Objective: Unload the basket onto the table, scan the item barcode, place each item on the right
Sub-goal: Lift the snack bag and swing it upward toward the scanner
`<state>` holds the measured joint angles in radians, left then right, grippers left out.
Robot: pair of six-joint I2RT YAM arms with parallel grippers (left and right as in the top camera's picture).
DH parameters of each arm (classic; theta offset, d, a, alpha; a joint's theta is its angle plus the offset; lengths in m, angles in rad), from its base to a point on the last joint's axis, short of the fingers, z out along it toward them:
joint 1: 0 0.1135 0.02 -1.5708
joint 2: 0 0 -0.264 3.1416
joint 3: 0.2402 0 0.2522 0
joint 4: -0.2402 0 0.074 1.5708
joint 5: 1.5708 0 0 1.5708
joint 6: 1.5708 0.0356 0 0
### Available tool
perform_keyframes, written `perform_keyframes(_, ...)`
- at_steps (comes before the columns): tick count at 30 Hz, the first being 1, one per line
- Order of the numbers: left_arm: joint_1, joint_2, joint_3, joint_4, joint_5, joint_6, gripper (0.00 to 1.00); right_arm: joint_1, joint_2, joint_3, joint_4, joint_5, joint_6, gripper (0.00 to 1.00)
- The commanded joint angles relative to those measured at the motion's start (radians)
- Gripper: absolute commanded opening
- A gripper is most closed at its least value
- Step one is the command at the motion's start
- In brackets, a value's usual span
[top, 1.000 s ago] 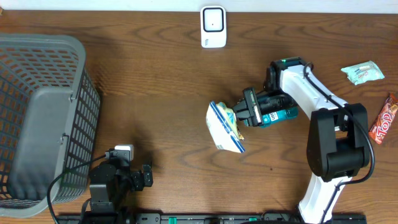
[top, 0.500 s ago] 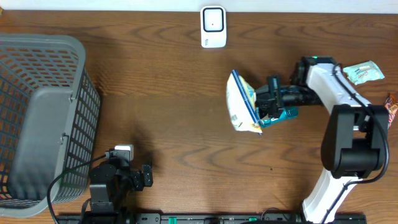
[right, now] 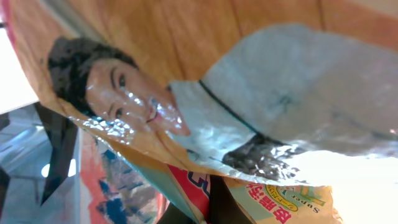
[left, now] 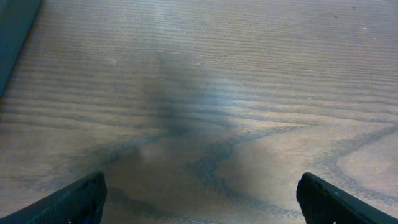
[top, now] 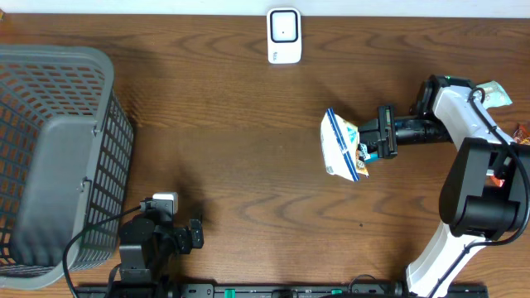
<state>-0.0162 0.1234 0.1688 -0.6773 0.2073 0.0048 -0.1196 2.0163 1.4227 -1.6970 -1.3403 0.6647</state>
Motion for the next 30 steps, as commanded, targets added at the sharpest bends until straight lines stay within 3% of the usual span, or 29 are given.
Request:
perform_keyframes(1,0.0,-0.002,-0.005,-0.012,0.001,0.01,0.98,0.009,-0.028,0.0,-0.005,0.086,0.014,0.02)
perform_keyframes(4,0.0,-0.002,-0.005,-0.012,0.001,0.01,0.98,0.032,-0.028,0.0,-0.005,0.145,-0.11,0.02)
perform_keyframes(8,0.0,-0.002,-0.005,-0.012,0.001,0.01,0.98,0.082,-0.033,0.0,-0.005,0.021,-0.468,0.01)
perform_keyframes(17,0.0,-0.002,-0.005,-0.012,0.001,0.01,0.98,0.181,-0.047,0.0,-0.005,0.006,-0.533,0.01)
perform_keyframes(20,0.0,-0.002,-0.005,-0.012,0.001,0.01,0.98,0.184,-0.047,0.0,0.016,-0.008,-0.775,0.01)
perform_keyframes(23,0.0,-0.002,-0.005,-0.012,0.001,0.01,0.98,0.182,-0.047,0.004,0.043,-0.014,-0.901,0.01)
perform_keyframes(30,0.0,-0.002,-0.005,-0.012,0.001,0.01,0.98,0.178,-0.056,0.106,0.046,0.019,-1.02,0.01)
